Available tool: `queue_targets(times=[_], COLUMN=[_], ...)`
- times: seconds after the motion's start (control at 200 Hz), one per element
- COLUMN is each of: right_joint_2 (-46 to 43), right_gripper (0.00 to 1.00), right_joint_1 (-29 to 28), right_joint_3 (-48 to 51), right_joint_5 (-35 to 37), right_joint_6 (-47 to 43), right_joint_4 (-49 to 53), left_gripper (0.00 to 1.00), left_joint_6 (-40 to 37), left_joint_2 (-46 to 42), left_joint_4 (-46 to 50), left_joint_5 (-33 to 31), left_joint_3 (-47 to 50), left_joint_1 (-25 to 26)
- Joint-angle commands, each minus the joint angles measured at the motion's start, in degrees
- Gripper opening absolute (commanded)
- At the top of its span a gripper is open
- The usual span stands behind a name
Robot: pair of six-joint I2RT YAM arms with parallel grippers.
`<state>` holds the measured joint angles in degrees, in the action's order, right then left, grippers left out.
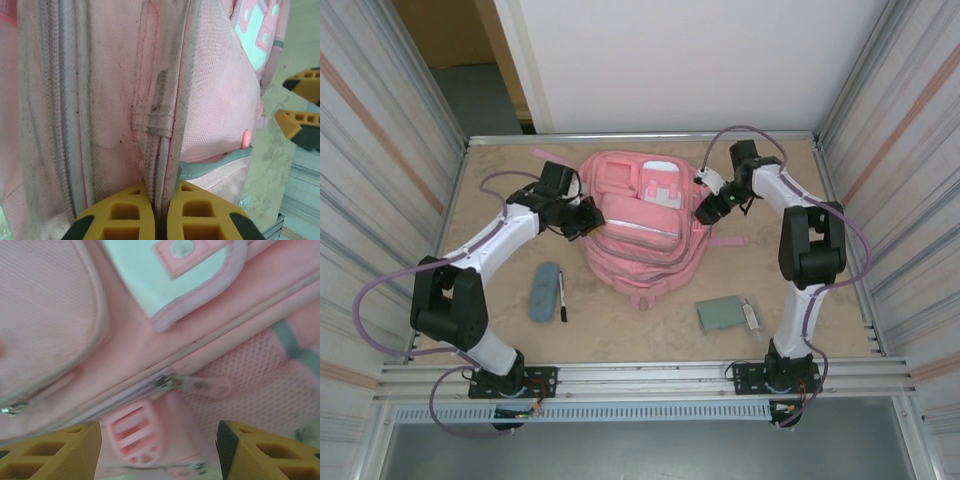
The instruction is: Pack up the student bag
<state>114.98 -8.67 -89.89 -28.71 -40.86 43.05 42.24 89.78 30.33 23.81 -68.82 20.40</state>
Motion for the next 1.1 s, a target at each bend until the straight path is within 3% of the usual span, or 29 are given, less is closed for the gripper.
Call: queue_targets(times=[0.0,0.11,0.286,0.511,0.681,0.857,1.097], right_joint_2=[1.8,2.4,4.1,9.1,8.3,5.6,-0.3], right_gripper=[0.62,0.63,0.62,0.58,0.45,0.23,0.11], right_joint_1=[-0.2,-2.4,-3.2,-1.9,-1.7,-2.1,-3.4], right_joint_3=[-3.6,-1.8,-1.7,-5.7,-2.9,0.2,5.9], right_joint_5=[0.2,3.5,4.7,6.1,1.0,-1.0,0.8], right_joint_6=[-11.5,-20.8,-27.8,-30.3,-31.8,-31.8,-31.2], right_joint_4=[6.7,4.3,-0.2,2.9,0.1,-2.4,-5.2], left_gripper=[0.0,0.0,0.0,0.0,0.0,0.0,0.0], left_joint_6=[0.6,1.6,1.5,1.2,1.6,1.9,7.5], left_joint_2=[-4.2,-4.5,-5.2,-6.4,-6.4,-6.0,-7.1], left_joint_4=[-2.1,-3.3,-3.0,-3.2,-4.2,-4.8,-10.3], left_joint_5=[5.7,6.3,6.6,6.6,8.2,9.0,7.9], left_joint_3=[-3.9,-3.4,-2.9,-1.6,-0.5,0.1,4.6], left_joint_1=[-0.5,-0.5,-0.6,-1.4,-2.4,-2.8,-2.8])
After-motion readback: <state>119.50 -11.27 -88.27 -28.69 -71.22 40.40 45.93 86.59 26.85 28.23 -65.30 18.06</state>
